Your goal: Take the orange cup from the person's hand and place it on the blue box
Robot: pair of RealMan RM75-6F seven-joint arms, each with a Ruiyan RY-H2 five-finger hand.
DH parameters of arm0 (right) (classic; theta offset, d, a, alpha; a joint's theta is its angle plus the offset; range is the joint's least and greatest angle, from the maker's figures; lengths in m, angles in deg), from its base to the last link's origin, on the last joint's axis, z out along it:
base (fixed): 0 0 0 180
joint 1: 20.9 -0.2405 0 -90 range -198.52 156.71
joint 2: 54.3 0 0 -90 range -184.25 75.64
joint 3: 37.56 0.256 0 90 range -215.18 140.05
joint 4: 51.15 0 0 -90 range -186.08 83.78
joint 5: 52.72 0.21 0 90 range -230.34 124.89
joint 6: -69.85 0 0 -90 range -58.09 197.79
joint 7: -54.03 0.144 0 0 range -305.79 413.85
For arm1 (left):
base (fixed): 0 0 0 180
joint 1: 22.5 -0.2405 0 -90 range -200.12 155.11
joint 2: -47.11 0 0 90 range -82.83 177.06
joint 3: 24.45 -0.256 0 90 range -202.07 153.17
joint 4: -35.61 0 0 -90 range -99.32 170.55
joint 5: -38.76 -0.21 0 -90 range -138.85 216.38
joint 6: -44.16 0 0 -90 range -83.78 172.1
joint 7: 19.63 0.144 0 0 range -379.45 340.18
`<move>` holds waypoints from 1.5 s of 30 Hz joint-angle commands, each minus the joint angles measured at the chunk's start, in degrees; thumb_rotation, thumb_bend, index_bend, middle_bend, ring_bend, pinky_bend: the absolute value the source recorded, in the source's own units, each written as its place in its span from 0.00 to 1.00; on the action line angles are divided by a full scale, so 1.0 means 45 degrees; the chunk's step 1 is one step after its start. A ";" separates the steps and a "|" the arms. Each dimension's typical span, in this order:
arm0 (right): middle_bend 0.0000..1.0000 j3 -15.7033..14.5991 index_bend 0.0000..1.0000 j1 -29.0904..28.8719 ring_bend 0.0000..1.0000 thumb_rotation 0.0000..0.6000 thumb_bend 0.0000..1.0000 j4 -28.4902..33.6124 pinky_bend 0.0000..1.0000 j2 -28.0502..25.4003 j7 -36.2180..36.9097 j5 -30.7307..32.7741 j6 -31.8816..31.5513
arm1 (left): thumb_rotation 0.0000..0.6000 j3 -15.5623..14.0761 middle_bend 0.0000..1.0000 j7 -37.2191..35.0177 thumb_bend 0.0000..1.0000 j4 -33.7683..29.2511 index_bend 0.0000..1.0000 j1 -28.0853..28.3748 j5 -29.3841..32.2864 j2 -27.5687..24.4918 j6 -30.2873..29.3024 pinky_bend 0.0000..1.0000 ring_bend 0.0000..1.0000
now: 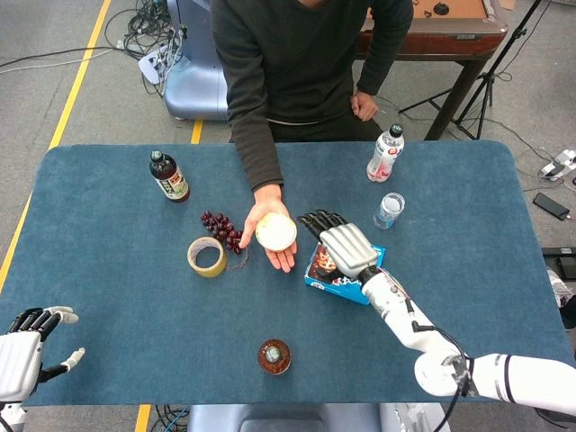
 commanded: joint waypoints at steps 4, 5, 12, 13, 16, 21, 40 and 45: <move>0.08 0.0135 0.05 -0.1356 0.00 1.00 0.23 -0.1256 0.12 0.1018 -0.0381 0.1322 0.0281 | 1.00 -0.0007 0.34 0.0022 0.17 -0.0016 0.41 -0.0033 0.0025 -0.0027 -0.0012 0.18 0.29; 0.08 0.0141 0.05 -0.1521 0.00 1.00 0.23 -0.1407 0.12 0.1120 -0.0407 0.1460 0.0314 | 1.00 -0.0007 0.34 0.0020 0.17 -0.0018 0.41 -0.0041 0.0026 -0.0031 -0.0023 0.18 0.29; 0.08 0.0078 0.05 -0.2713 0.00 1.00 0.23 -0.2487 0.12 0.1836 -0.0627 0.2520 0.0541 | 1.00 -0.0004 0.34 -0.0025 0.17 0.0013 0.41 -0.0115 0.0092 -0.0057 -0.0080 0.18 0.29; 0.08 0.0048 0.05 -0.2835 0.00 1.00 0.23 -0.2614 0.12 0.1923 -0.0642 0.2645 0.0572 | 1.00 -0.0001 0.34 -0.0038 0.17 0.0024 0.41 -0.0124 0.0099 -0.0055 -0.0090 0.18 0.29; 0.08 -0.0023 0.06 -0.3211 0.00 1.00 0.23 -0.3072 0.12 0.2233 -0.0615 0.3030 0.0700 | 1.00 -0.0014 0.34 -0.0083 0.17 0.0079 0.41 -0.0159 0.0139 -0.0052 -0.0090 0.18 0.29; 0.11 -0.0040 0.06 -0.3746 0.00 1.00 0.24 -0.3748 0.17 0.2672 -0.0539 0.3328 0.0709 | 1.00 0.0000 0.34 -0.0172 0.17 0.0155 0.41 -0.0245 0.0170 -0.0052 -0.0208 0.18 0.29; 0.36 -0.0672 0.43 -0.2255 0.29 1.00 0.53 -0.3171 0.59 0.2314 0.1701 0.0172 -0.1233 | 1.00 -0.0026 0.34 -0.0389 0.17 0.0418 0.41 -0.0262 0.0187 0.0018 -0.0076 0.18 0.29; 0.36 -0.1212 0.43 -0.1044 0.29 1.00 0.53 -0.2087 0.59 0.1200 0.2416 -0.1126 -0.2161 | 1.00 -0.0017 0.34 -0.0395 0.17 0.0456 0.41 -0.0253 0.0153 0.0049 -0.0079 0.18 0.29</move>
